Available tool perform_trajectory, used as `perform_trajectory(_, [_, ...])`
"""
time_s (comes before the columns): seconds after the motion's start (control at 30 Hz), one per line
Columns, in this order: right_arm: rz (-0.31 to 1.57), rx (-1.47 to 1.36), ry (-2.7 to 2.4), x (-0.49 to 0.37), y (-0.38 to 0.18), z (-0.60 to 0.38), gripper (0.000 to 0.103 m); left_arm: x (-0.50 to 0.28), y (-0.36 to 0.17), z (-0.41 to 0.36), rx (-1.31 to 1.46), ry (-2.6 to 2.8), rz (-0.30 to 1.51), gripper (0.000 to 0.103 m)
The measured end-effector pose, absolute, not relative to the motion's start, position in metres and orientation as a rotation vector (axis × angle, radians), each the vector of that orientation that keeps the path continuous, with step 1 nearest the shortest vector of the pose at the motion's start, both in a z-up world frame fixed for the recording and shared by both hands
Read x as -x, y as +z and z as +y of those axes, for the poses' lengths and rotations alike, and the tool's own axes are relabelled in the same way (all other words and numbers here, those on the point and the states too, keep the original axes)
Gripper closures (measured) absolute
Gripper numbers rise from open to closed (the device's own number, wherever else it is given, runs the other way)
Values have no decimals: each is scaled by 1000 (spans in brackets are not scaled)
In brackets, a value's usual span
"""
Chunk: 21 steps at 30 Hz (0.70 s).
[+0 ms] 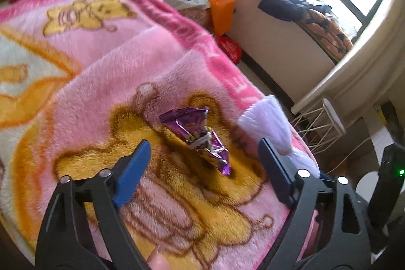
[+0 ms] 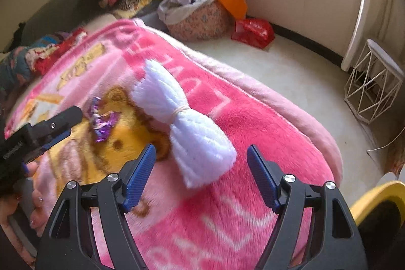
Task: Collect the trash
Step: 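Move both open tools back over the blanket toward the remaining items, then grasp the purple wrapper with the left tool while the right tool grasps the white bath puff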
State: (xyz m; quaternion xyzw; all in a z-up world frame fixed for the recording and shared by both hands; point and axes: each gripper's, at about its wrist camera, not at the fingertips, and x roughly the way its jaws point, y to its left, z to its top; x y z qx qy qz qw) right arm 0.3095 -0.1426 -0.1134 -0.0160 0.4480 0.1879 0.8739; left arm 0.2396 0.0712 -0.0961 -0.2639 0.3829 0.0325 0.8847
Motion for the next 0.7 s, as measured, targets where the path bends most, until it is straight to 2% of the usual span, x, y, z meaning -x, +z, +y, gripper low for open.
perform_trajectory(0.07, [959, 22, 399, -316, -122, -141, 40, -245, -102, 73, 576, 74, 812, 36])
perform_trajectory(0.17, [984, 7, 426, -319, -129, -138, 69, -252, -112, 77, 636, 87, 833, 43])
perform_trajectory(0.2, [982, 1, 437, -319, -129, -138, 74, -254, -114, 77, 645, 94, 835, 46])
perform_trajectory(0.23, [975, -12, 455, -316, -128, -139, 75, -255, -115, 76, 645, 101, 836, 49])
perform_trajectory(0.33, [967, -37, 477, -307, -126, -138, 77, -257, -118, 75, 649, 117, 846, 71])
perform_trajectory(0.37, [964, -42, 477, -301, -124, -139, 77, -258, -118, 75, 653, 119, 850, 82])
perform_trajectory(0.7, [921, -94, 461, -254, -103, -158, 77, -231, -107, 66, 619, 87, 835, 87])
